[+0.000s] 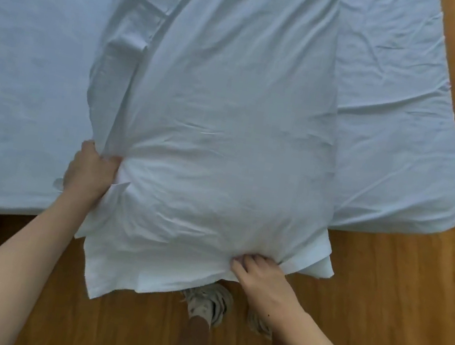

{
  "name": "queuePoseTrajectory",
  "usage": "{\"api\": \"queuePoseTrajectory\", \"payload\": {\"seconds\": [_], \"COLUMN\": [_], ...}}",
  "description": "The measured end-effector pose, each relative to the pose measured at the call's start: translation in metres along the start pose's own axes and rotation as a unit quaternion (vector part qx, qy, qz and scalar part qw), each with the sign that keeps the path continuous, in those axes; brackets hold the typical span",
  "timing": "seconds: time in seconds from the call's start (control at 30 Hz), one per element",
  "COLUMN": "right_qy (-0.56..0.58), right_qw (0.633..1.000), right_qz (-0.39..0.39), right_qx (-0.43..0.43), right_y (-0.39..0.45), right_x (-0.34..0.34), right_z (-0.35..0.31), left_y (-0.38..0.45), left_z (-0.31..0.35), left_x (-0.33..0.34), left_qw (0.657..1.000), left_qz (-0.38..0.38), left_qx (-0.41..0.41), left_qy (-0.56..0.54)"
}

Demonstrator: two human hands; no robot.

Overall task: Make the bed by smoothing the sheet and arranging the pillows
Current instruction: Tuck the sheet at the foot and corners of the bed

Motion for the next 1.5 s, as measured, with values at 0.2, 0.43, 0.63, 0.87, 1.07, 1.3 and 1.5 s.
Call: {"api": "queuePoseTrajectory", "payload": {"seconds": [0.2, 0.43, 0.63, 0.87, 1.07, 1.3, 1.5], "right_qy": [0.017, 0.016, 0.012, 0.069, 0.261, 0.309, 0.238], "right_qw": [0.997, 0.988, 0.999, 0.996, 0.931, 0.877, 0.868], "right_qz": [0.032, 0.144, 0.039, 0.046, 0.152, 0.213, -0.066], "right_qx": [-0.07, -0.057, -0.02, 0.03, 0.205, 0.301, 0.431], "right_y": [-0.028, -0.06, -0.064, -0.051, -0.1, -0.161, -0.149], "right_x": [-0.013, -0.038, -0.045, -0.039, -0.016, 0.013, 0.035], "right_z": [0.015, 0.099, 0.147, 0.15, 0.121, 0.067, 0.068], "left_y": [-0.021, -0.11, -0.217, -0.241, -0.214, -0.282, -0.267], "left_z": [-0.062, -0.14, -0.078, 0.031, 0.053, 0.024, -0.025], "left_x": [0.006, 0.05, 0.157, 0.255, 0.253, 0.235, 0.26], "left_qw": [0.977, 0.984, 0.945, 0.868, 0.869, 0.842, 0.836], "left_qz": [-0.122, 0.094, 0.2, 0.041, 0.164, 0.102, -0.057], "left_qx": [-0.072, -0.099, 0.244, 0.467, 0.437, 0.525, 0.492], "left_qy": [0.16, 0.117, 0.082, 0.166, 0.163, 0.067, 0.236]}}
Point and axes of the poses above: each hand's wrist, its own y-axis towards the middle knuckle, its own x-axis out of the palm, z = x × y, the point moved 1 cm from there along y, towards the middle knuckle, and after that the axes turned 7 degrees about -z, right-handed, at the moved point
